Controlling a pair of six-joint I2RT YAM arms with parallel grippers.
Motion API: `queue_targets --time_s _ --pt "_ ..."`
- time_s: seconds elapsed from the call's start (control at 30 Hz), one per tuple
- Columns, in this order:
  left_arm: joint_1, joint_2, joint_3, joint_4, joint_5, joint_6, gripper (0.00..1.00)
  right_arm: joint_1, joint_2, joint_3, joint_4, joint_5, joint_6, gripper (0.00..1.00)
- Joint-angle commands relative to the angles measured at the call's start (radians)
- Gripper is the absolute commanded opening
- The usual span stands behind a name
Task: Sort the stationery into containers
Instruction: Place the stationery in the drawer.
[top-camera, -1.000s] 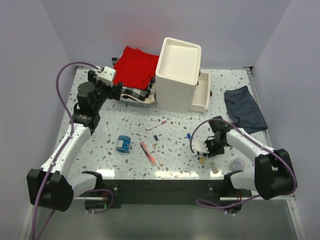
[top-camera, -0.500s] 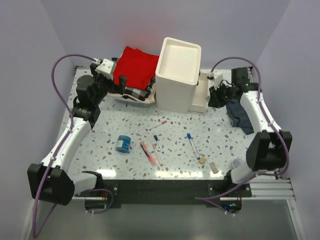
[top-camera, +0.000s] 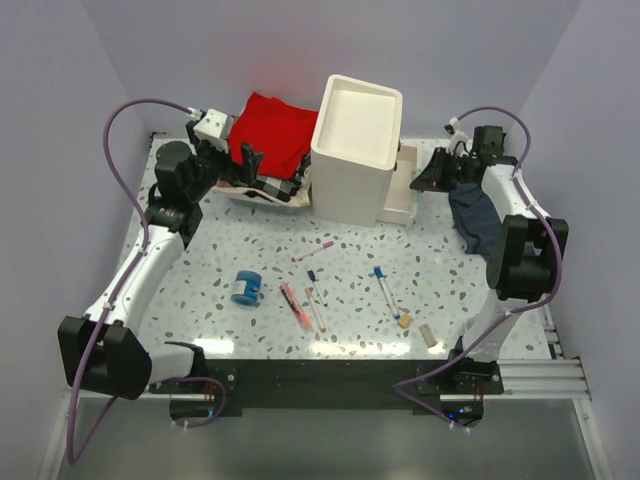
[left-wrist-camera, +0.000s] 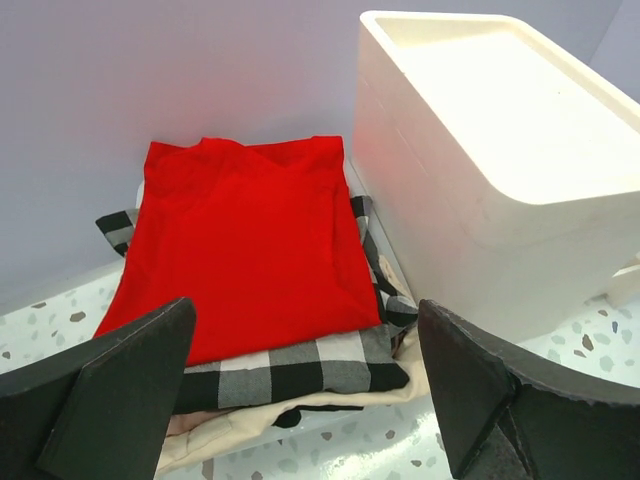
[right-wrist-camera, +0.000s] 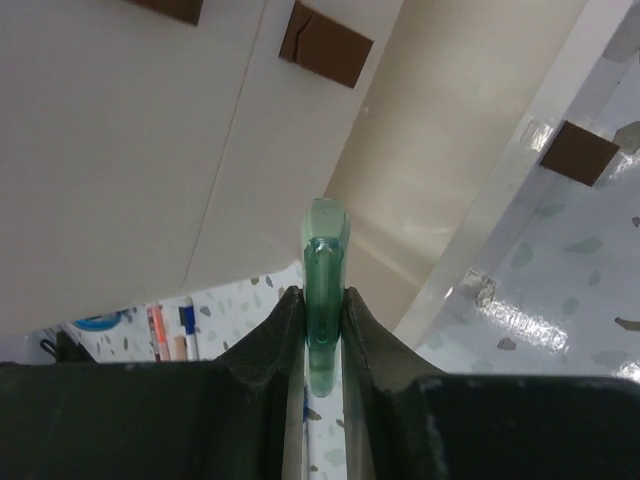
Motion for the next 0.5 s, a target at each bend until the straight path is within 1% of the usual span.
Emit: queue_targets --time_s 0.0,0.2,0.27,0.3,0.33,0.37,0.4,0.47 --pt "0.007 -0.001 0.045 -0.019 0.014 0.003 0.98 -0.008 0.062 0.066 0.112 -0.043 0.142 0.03" --pt "0.007 0.027 0.081 -0.036 -0.017 0.057 0.98 0.002 0.13 0.141 0.133 -0.025 0.128 0.02" --pt "0.007 0.033 0.086 -0.033 -0.018 0.061 0.98 0.006 0.147 0.153 0.147 -0.029 0.14 0.07" --pt "0.007 0.033 0.086 -0.033 -0.017 0.063 0.98 0.008 0.148 0.164 0.15 -0.035 0.14 0.26" --pt "0.007 0.03 0.086 -0.031 -0.015 0.065 0.98 0.009 0.147 0.17 0.141 -0.017 0.146 0.37" --pt "0.007 0.03 0.086 -0.032 -0.012 0.066 0.98 0.012 0.139 0.173 0.137 -0.01 0.148 0.45" --pt "0.007 0.028 0.085 -0.033 -0.014 0.069 0.98 0.011 0.131 0.175 0.135 -0.011 0.148 0.56" --pt "0.007 0.021 0.08 -0.033 -0.017 0.075 0.98 0.011 0.107 0.176 0.114 -0.016 0.137 0.61"
